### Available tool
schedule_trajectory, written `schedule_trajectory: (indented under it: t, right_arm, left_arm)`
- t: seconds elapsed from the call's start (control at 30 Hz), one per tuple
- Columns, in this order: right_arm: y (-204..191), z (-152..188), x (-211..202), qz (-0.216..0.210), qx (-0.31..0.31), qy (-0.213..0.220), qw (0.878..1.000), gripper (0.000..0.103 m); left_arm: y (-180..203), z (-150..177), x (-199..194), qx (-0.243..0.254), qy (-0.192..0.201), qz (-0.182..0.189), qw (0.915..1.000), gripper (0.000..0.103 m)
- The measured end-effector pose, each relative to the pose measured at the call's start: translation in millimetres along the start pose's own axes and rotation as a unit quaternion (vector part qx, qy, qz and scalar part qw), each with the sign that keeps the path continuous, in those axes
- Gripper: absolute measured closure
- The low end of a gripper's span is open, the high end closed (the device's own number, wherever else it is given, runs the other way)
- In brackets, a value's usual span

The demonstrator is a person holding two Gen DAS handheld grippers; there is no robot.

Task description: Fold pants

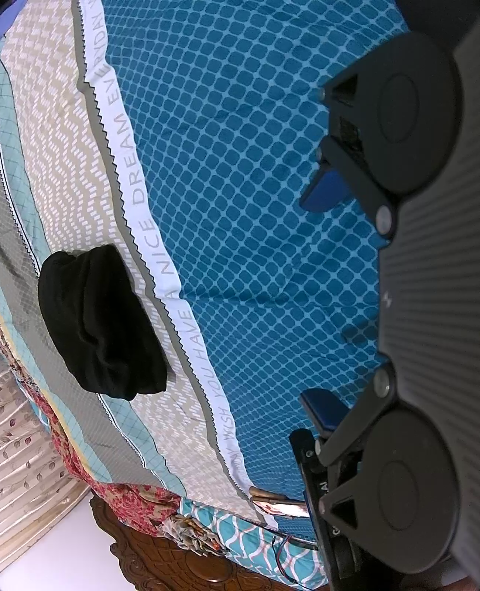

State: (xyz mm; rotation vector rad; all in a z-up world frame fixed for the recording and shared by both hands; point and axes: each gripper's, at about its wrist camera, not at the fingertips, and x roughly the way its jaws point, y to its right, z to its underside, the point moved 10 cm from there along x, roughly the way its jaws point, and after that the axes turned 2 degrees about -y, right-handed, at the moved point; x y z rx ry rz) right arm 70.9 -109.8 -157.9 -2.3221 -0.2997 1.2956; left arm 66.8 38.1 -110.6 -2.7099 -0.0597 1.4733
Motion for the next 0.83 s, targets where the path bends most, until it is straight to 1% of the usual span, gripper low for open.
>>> schedule_trajectory:
  t: [0.1, 0.3, 0.53, 0.67, 0.83]
  right_arm:
    - [0.2, -0.2, -0.1, 0.0, 0.0, 0.0, 1.0, 0.0]
    - [0.1, -0.3, 0.1, 0.0, -0.001, 0.0, 1.0, 0.0]
    - [0.8, -0.8, 0.2, 0.0, -0.001, -0.001, 1.0, 0.0]
    - [0.9, -0.9, 0.3, 0.0, -0.001, -0.001, 1.0, 0.0]
    - [0.2, -0.6, 0.4, 0.0, -0.001, 0.0, 1.0, 0.0]
  left_arm:
    - [0.0, 1.1, 1.4, -0.002, -0.005, 0.001, 1.0, 0.0]
    - [-1.1, 1.4, 2.4, 0.0, -0.007, -0.012, 0.9999, 0.0]
    - [-1.3, 3.1, 5.8, -0.002, -0.016, -0.011, 0.9998, 0.0]
    - [-0.4, 1.7, 5.5, 0.0, -0.016, -0.007, 0.9999, 0.0]
    - [1.4, -2.3, 1.1, 0.001, 0.0, 0.009, 1.0, 0.0]
